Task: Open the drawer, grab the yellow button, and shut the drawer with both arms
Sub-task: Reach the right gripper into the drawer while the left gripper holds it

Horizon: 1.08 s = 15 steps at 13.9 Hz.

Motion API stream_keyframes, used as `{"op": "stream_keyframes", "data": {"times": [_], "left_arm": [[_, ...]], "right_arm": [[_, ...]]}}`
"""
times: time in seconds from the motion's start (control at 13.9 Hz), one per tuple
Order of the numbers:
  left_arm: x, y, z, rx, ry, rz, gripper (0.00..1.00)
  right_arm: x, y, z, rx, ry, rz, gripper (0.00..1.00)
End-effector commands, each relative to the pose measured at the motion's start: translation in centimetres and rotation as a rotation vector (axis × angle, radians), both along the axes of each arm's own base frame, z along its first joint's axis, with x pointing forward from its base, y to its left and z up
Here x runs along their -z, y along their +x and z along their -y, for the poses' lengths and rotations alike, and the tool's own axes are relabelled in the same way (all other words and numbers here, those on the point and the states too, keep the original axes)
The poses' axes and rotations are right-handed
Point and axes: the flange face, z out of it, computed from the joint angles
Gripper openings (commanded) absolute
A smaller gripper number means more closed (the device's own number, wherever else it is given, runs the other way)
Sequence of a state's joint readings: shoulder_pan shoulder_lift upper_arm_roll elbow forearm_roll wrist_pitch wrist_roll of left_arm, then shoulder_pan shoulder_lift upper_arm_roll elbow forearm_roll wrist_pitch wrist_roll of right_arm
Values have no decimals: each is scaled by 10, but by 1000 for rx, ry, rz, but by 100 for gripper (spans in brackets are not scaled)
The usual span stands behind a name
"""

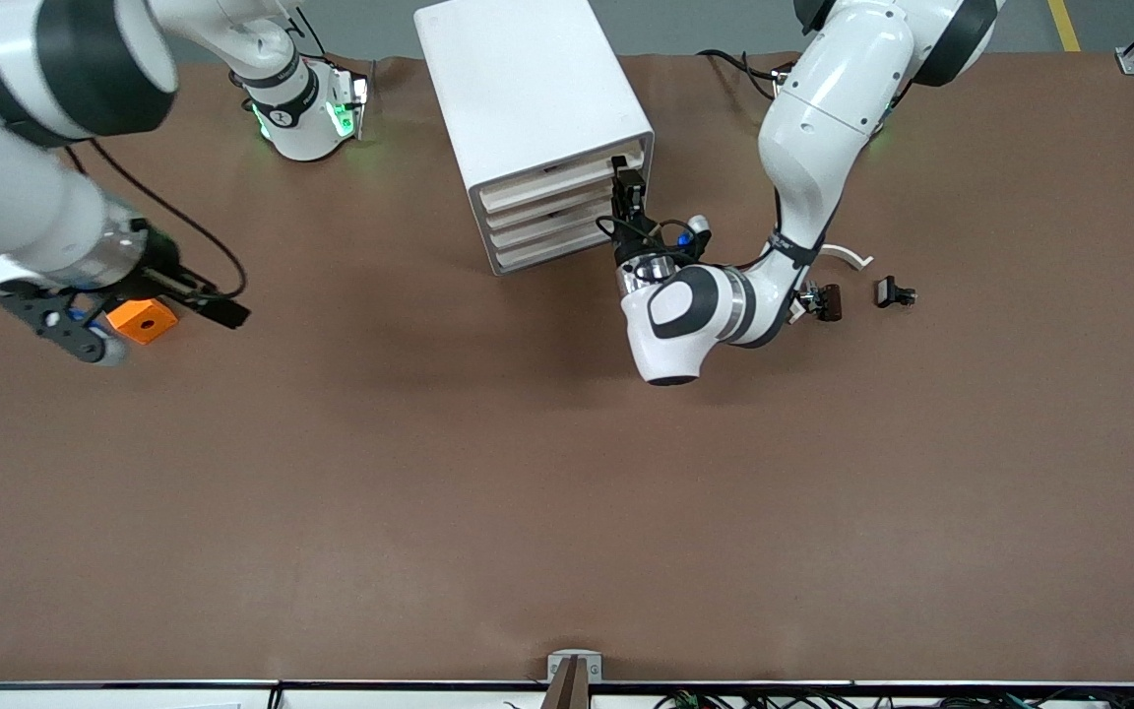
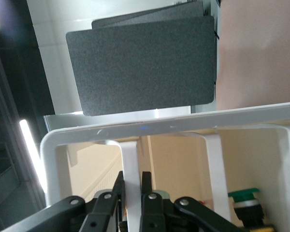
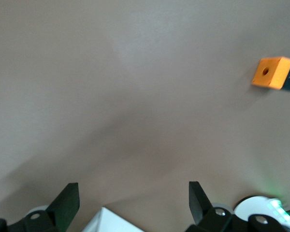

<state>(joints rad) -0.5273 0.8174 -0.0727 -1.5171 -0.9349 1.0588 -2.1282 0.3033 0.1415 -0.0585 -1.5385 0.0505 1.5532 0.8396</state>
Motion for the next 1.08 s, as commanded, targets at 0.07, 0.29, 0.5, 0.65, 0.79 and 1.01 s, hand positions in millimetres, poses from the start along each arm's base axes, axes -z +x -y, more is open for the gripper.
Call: {"op": "stream_keyframes", "data": {"times": [0.07, 0.29, 0.5, 0.65, 0.79, 1.01], "left_arm": [[13, 40, -38, -110, -6, 30, 18], [6, 65, -57, -163, -12, 57, 18], [4, 81, -75, -221, -24, 59, 18], [2, 89, -84, -255, -32, 58, 18], [3, 90, -87, -258, -30, 57, 22], [4, 90, -86, -260, -32, 59, 47]], "right_arm": [[-9, -23, -82, 73, -8, 45, 100], [-9, -45, -137, 142, -11, 71, 100], [-4, -68, -186, 160, -18, 89, 100], [-1, -82, -215, 214, -12, 105, 100], [5, -96, -243, 258, -12, 113, 100], [21, -116, -279, 324, -21, 118, 100]]}}
